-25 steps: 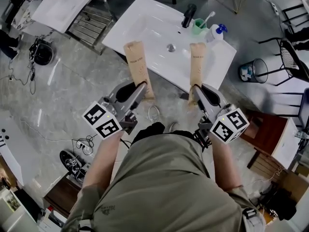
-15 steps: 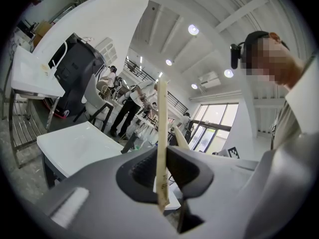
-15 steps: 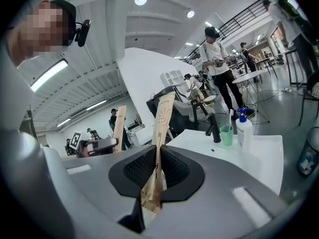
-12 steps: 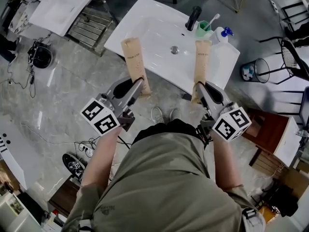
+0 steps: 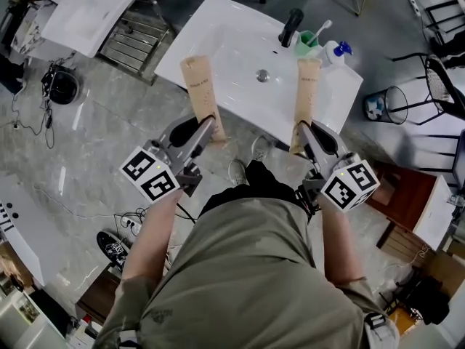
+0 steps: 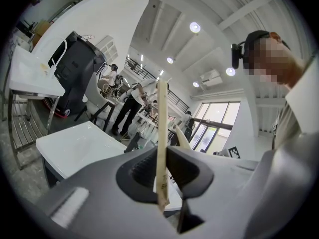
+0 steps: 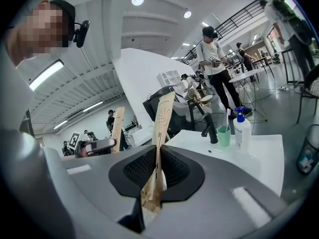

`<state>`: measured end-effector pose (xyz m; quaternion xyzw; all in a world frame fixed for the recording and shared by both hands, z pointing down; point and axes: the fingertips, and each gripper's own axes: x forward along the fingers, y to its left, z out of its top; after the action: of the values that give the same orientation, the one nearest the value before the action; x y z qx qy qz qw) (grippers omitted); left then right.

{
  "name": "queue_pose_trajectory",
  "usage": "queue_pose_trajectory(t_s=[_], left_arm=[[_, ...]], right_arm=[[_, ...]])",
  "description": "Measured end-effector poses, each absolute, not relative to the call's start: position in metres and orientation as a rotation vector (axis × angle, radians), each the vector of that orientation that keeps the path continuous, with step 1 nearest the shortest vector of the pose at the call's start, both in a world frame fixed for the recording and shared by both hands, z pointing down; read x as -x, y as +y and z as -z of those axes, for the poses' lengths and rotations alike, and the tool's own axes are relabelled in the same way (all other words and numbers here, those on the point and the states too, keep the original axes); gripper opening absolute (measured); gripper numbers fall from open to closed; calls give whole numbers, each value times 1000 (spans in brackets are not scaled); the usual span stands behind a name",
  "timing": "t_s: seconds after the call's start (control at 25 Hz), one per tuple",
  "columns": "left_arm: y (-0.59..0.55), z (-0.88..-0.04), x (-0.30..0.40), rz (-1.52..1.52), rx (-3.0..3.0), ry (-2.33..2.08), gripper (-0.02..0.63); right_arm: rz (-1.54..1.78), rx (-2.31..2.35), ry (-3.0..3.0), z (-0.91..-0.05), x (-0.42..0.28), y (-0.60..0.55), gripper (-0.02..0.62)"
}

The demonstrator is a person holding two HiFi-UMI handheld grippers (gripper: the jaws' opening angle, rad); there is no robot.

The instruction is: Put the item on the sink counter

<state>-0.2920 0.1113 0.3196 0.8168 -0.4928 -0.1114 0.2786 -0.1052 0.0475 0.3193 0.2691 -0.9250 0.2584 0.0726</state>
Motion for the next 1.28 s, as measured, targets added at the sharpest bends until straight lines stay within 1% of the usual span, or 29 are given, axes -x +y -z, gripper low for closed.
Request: queue_pose_trajectory(t_s=[0.36, 0.84, 1.28], left_arm=[[76, -335, 286, 221, -2162, -1314, 48], [-1, -370, 264, 73, -2135, -1279, 48], [-35, -402, 187, -10, -2143, -1116, 48]], right_arm=[[-833, -842, -2757, -336, 88, 16, 40], [-952, -901, -2713, -371, 54, -41, 40], [-1017, -1009, -2656, -397, 0, -74, 40]])
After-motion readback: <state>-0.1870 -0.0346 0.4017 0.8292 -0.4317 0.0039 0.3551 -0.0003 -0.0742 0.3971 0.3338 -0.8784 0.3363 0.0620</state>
